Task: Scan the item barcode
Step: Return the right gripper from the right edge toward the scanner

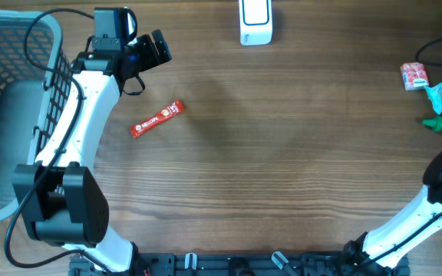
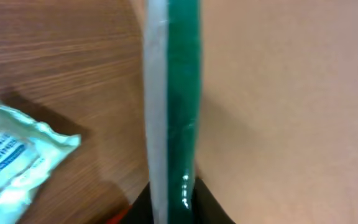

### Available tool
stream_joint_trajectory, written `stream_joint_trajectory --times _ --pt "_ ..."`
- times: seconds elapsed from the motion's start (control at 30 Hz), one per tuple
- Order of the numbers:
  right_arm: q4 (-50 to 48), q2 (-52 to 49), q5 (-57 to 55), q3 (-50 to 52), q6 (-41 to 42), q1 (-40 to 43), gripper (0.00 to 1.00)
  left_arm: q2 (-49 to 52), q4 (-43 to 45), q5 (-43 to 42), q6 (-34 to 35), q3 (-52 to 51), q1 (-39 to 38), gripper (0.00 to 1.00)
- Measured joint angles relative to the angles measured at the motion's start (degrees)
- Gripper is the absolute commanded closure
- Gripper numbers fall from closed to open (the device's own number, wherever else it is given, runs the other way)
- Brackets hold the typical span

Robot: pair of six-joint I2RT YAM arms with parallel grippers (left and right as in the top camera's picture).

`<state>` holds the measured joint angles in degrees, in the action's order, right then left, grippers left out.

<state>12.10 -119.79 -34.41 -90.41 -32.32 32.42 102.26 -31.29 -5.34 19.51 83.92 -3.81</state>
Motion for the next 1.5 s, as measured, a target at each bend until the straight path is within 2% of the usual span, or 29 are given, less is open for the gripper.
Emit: stream_joint_trajectory --times 0.07,0.27,0.3,0.37,0.57,0.67,0.77,1.0,1.07,1.1,1.37,1.5 --pt "2.1 0.0 2.4 0.0 2.9 0.0 0.61 0.0 0.0 0.0 0.0 0.0 0.0 0.00" --pt "5.1 -0.2 7.9 0.0 11.5 0.0 0.43 0.0 0.0 0.0 0.0 0.0 0.0 0.00" --pt "5.5 -0.3 8.3 0.0 12.3 0.0 0.36 0.0 0.0 0.0 0.0 0.0 0.0 0.00" --pt "6.5 -0.3 9.0 0.0 13.5 0.0 0.00 0.0 0.0 0.0 0.0 0.0 0.0 0.00" --pt "10.7 -0.3 11.2 0.0 20.7 -0.4 0.00 0.0 0.0 0.0 0.0 0.0 0.0 0.00" --pt "12.7 -0.2 18.0 0.0 25.7 -1.3 0.00 0.0 0.0 0.0 0.0 0.0 0.0 0.00" --pt "14.9 0.3 27.9 0.0 31.4 -2.6 0.00 0.0 0.0 0.0 0.0 0.0 0.0 0.00" --pt "17.4 4.0 55.2 0.0 51.0 -8.1 0.00 0.0 0.0 0.0 0.0 0.0 0.0 0.00" --pt "19.6 4.6 63.8 0.0 58.2 -11.6 0.00 0.0 0.0 0.0 0.0 0.0 0.0 0.00" --pt "21.2 4.6 67.5 0.0 59.2 -14.1 0.00 0.0 0.0 0.0 0.0 0.0 0.0 0.00" --pt "26.0 4.6 74.4 0.0 65.5 -27.2 0.00 0.0 0.0 0.0 0.0 0.0 0.0 0.00" --pt "27.1 4.6 75.2 0.0 68.1 -30.3 0.00 0.0 0.0 0.0 0.0 0.0 0.0 0.00"
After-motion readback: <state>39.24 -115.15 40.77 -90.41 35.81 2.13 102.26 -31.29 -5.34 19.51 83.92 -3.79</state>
